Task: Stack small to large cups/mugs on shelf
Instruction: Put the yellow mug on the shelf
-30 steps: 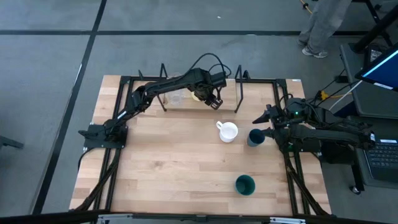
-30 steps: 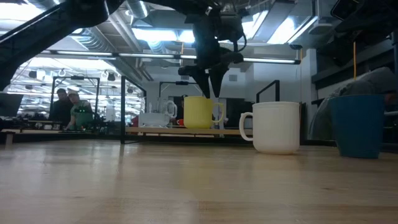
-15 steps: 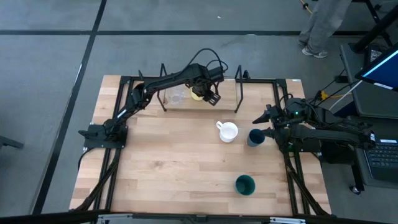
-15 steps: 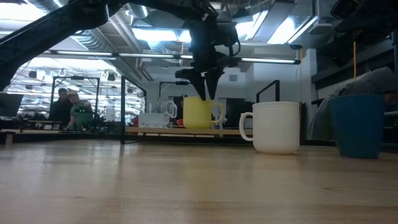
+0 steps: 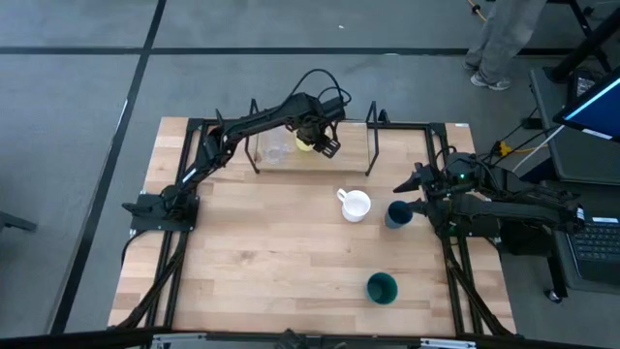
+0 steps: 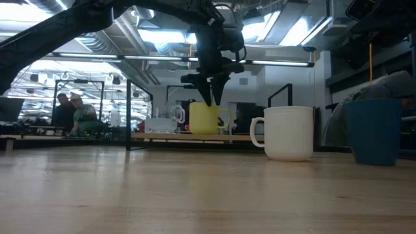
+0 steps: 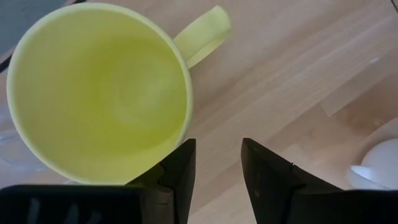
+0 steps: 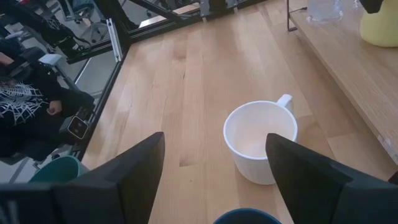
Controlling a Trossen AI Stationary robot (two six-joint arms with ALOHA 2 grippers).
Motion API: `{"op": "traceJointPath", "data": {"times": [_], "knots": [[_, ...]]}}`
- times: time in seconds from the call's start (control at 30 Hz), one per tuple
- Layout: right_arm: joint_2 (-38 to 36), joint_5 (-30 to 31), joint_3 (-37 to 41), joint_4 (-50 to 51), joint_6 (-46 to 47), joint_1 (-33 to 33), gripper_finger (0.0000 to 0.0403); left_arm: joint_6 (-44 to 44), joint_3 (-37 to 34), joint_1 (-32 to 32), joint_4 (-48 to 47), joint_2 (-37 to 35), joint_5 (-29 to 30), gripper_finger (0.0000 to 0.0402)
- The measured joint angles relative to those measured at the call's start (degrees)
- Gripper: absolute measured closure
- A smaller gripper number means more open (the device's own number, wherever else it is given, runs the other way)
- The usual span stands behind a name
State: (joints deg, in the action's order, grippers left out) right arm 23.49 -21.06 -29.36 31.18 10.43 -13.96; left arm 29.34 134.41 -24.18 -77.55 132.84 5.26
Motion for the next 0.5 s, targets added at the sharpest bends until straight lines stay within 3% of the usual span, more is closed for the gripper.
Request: {"op": "traceJointPath", "data": {"times": [0.5], "knots": [[0.0, 0.0, 0.0, 0.0, 0.0, -0.02, 0.0121, -1.49, 0.0, -1.82, 0.05, 0.0, 0.52, 0.0278]]}}
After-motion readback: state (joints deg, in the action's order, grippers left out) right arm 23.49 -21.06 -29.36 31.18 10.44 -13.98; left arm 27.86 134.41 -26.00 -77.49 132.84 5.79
